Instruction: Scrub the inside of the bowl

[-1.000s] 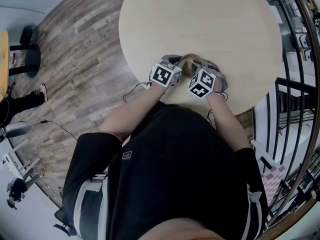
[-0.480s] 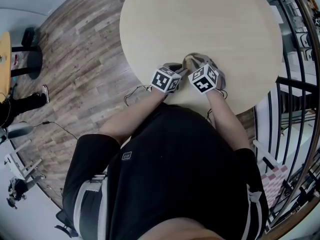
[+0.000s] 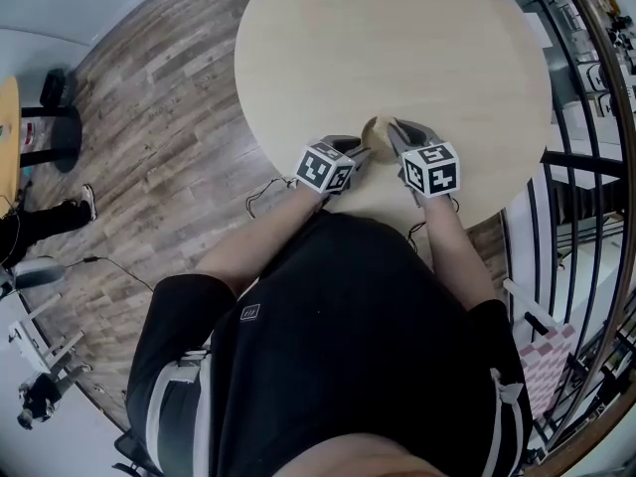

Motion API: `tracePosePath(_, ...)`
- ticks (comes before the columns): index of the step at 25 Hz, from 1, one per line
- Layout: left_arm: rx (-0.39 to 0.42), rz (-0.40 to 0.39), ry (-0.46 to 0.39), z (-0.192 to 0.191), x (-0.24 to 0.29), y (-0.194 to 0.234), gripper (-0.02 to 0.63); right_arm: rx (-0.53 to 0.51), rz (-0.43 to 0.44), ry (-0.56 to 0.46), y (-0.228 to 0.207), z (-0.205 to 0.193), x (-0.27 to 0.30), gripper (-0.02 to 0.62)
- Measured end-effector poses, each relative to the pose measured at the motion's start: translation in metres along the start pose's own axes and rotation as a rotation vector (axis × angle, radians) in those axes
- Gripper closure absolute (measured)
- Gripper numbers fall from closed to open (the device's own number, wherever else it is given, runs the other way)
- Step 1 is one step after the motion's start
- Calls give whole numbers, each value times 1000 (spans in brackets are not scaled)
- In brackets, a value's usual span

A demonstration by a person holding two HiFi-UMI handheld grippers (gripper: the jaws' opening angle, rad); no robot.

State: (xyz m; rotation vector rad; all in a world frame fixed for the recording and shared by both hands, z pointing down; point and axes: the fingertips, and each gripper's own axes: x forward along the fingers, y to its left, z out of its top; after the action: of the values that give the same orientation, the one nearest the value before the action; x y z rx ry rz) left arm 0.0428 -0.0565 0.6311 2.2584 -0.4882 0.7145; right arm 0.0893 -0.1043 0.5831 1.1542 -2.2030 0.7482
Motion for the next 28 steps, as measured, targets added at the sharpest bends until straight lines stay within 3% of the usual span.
tracePosePath(12, 124, -31, -32, 0, -37, -7, 491, 357, -179, -210, -32, -14, -85, 551)
tracePosePath(20, 155, -56, -131, 24, -67, -21, 491, 375, -187, -327, -15, -3, -116, 551)
tracePosePath(28, 186, -28, -215, 38, -98, -68, 492, 350, -215, -480, -11, -6, -186, 551)
